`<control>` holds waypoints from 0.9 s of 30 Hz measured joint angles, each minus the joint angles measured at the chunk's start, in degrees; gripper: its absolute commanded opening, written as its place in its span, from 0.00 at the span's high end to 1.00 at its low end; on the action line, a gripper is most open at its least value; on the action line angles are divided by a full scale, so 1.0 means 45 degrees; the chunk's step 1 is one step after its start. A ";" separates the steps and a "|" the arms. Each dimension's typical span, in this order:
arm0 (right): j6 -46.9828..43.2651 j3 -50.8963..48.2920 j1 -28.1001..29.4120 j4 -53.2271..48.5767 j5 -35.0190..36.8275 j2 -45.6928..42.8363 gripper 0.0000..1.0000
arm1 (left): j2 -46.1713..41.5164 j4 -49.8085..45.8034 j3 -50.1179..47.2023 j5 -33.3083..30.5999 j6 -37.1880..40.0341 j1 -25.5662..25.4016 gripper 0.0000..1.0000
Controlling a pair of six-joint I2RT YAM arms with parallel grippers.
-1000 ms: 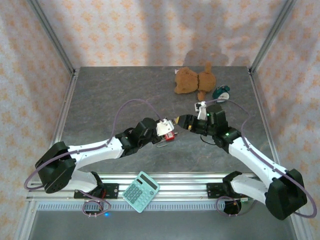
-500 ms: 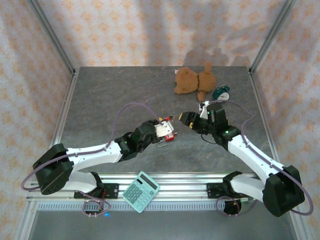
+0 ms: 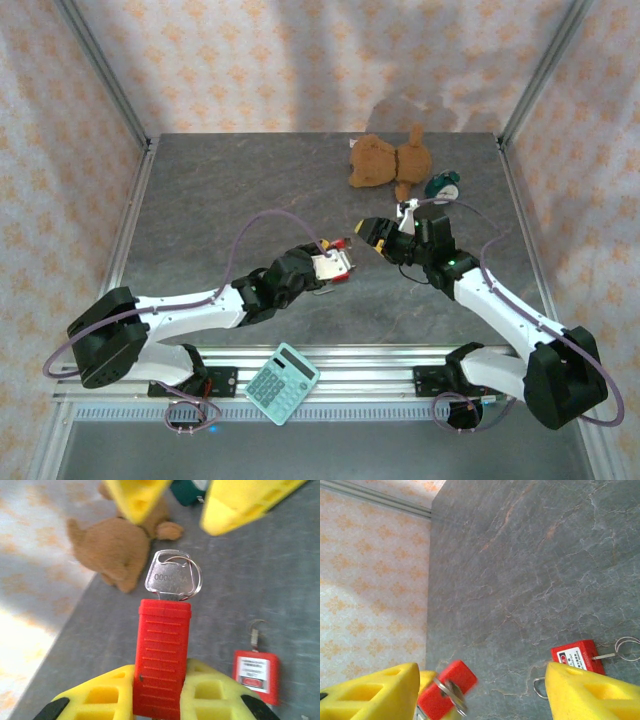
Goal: Unlock with the key
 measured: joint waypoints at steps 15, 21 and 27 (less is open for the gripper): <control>-0.0141 -0.0559 0.0767 0.1103 -0.1443 0.0457 0.31 | -0.0243 -0.2701 0.1370 0.3507 -0.1622 0.0782 0.82; -0.0204 -0.0583 0.1030 0.1229 -0.1603 0.0486 0.37 | -0.0160 -0.2817 0.1739 0.4070 -0.1996 0.0928 0.82; -0.0316 -0.0583 0.1030 0.1404 -0.1627 0.0486 0.54 | 0.0121 -0.3157 0.2001 0.4571 -0.2244 0.0962 0.81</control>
